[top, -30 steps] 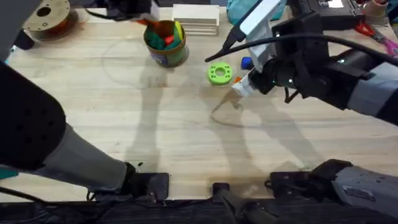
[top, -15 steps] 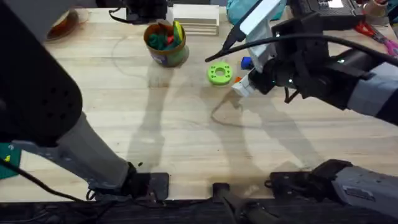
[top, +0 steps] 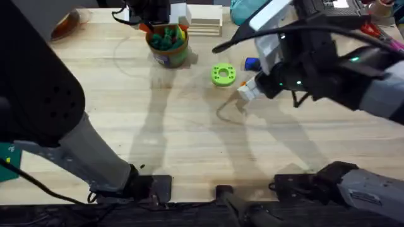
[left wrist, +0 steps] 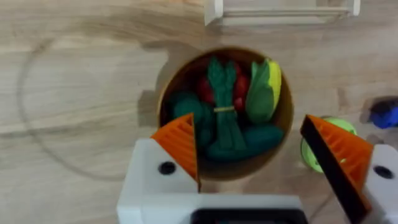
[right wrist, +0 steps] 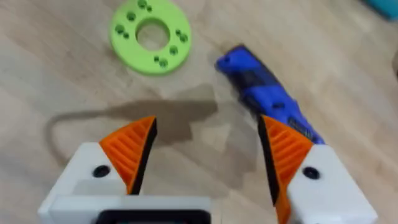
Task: Pick up the gripper from the table and insert it into the empty holder that is missing its gripper. Then pick up a screw, insert it into the mounting hole, and use the screwdriver to tighten it. Finally, clean up the table by picking up the vegetable and placing it into the bucket.
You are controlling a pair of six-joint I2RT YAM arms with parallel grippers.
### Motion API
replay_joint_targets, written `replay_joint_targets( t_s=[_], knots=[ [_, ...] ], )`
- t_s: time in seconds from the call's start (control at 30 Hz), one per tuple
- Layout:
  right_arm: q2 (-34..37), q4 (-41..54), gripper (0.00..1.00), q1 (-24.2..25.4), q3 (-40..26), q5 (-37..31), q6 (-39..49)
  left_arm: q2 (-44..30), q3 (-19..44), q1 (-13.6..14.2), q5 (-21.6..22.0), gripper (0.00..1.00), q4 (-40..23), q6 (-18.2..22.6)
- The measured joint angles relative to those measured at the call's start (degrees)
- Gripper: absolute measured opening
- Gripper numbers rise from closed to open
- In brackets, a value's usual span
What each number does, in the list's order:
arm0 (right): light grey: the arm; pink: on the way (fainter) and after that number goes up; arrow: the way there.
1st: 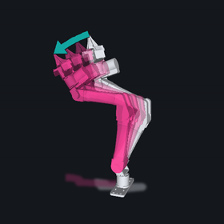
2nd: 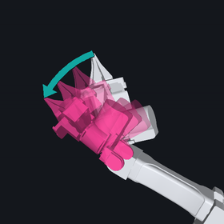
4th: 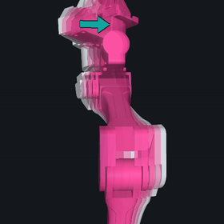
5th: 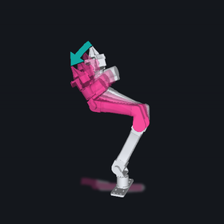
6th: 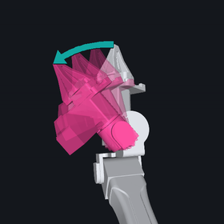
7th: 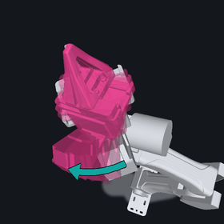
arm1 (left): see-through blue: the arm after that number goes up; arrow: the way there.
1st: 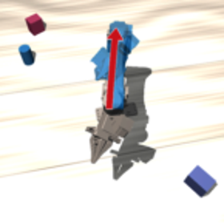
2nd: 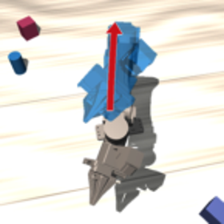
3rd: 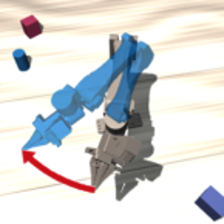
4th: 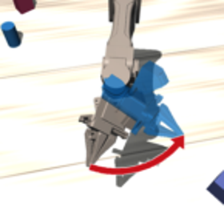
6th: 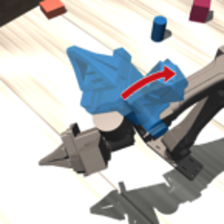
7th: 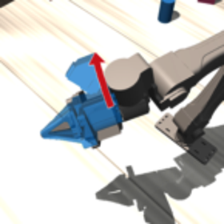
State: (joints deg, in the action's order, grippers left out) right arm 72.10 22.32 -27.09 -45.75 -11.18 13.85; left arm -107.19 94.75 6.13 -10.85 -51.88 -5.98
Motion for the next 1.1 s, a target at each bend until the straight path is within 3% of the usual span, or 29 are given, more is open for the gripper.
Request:
replay_joint_targets(
  t_s=[0.13, 0.27, 0.47, 0.77, 0.93, 1.1],
  knots=[
    [-3.7, 10.2, 0.952, 0.4, -6.3, 0.0, -3.2, 2.4, 2.6, 0.0, 0.0, 0.986, -5.2, 1.8],
    [-7.2, 20.9, 0.950, 1.5, -15.0, 0.0, -6.8, 8.3, 6.2, 0.4, 0.1, 0.986, -12.1, 6.2],
    [-10.4, 34.6, 0.949, 2.1, -24.1, -0.1, -12.3, 18.9, 7.8, 3.8, 0.1, 0.986, -22.5, 13.3],
    [-18.3, 40.8, 0.951, 2.1, -24.5, -0.1, -17.6, 25.4, 7.8, 8.6, 0.1, 0.987, -34.4, 17.8],
    [-24.6, 41.1, 0.952, 2.1, -24.5, -0.1, -19.3, 26.5, 7.8, 9.4, 0.1, 0.987, -39.0, 18.3],
    [-27.8, 41.1, 0.952, 2.1, -24.5, -0.1, -19.9, 26.5, 7.8, 9.4, 0.1, 0.987, -39.3, 18.3]
  ],
)
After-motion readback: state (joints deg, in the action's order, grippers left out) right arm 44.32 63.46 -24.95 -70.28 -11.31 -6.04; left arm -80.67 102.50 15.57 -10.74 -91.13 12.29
